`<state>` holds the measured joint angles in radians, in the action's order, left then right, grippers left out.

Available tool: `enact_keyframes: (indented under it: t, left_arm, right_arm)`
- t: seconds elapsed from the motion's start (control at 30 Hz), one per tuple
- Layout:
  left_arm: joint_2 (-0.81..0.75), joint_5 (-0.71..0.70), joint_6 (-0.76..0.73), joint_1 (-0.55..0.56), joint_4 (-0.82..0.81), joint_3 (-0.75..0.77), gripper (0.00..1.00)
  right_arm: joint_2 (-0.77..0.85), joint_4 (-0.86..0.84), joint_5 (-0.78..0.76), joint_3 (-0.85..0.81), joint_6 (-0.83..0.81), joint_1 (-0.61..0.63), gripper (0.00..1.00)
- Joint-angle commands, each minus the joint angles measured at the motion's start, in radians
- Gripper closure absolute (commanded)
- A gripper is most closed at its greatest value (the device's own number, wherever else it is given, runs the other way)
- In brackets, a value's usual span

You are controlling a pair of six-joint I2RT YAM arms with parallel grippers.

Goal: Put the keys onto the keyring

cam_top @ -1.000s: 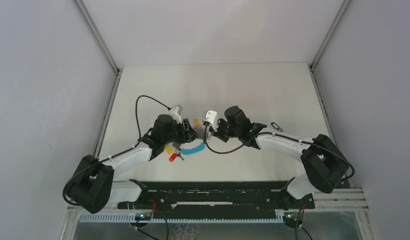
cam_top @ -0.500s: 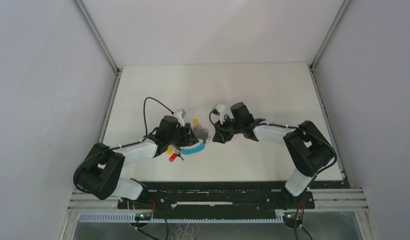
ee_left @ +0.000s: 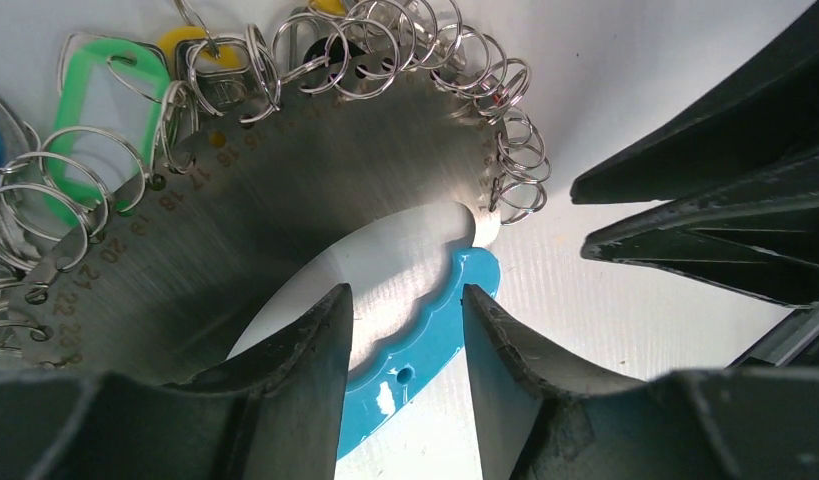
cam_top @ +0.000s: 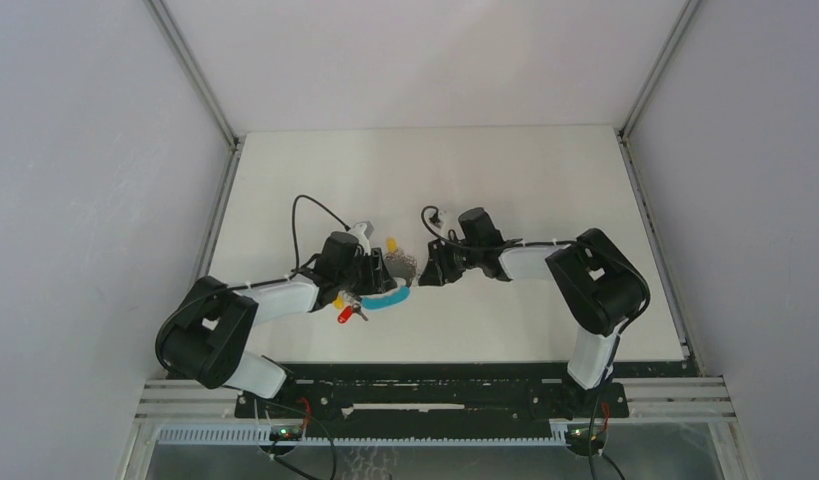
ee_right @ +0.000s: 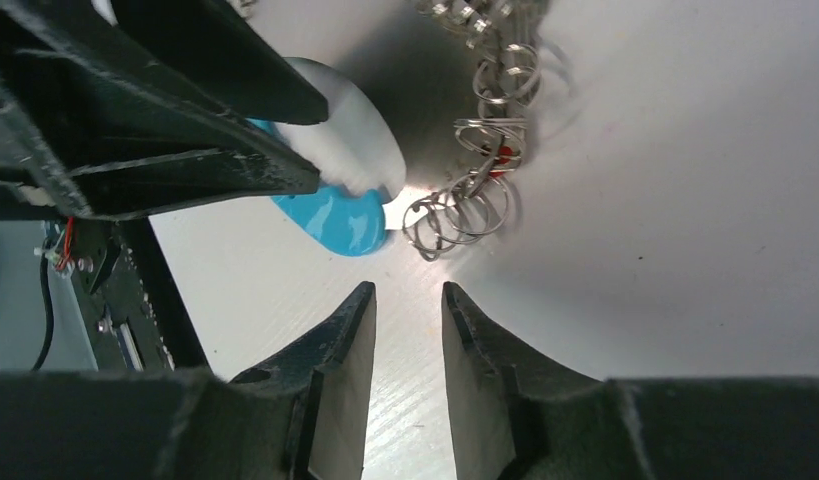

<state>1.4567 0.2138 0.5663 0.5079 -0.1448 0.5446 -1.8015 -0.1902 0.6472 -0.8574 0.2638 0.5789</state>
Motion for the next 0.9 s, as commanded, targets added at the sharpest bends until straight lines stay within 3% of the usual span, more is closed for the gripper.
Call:
enact_keyframes:
  t: [0.0,0.43,0.87]
  left_arm:
    - [0.006,0.01,0.006,-0.002,-0.009,0.047,0.51]
    - [0.02,0.026,0.015,0.0,-0.02,0.043,0.52]
    - [0.025,0.038,0.03,0.007,-0.049,0.037,0.53]
  right_arm:
    - [-0.027,-0.067,-0.05,-0.029,0.092,0.008,0.7]
    - [-0.075,-0.133,-0.094,-0.051,0.139,0.052,0.72]
    - [-0.067,-0.124,-0.138,-0.06,0.071,0.084,0.8]
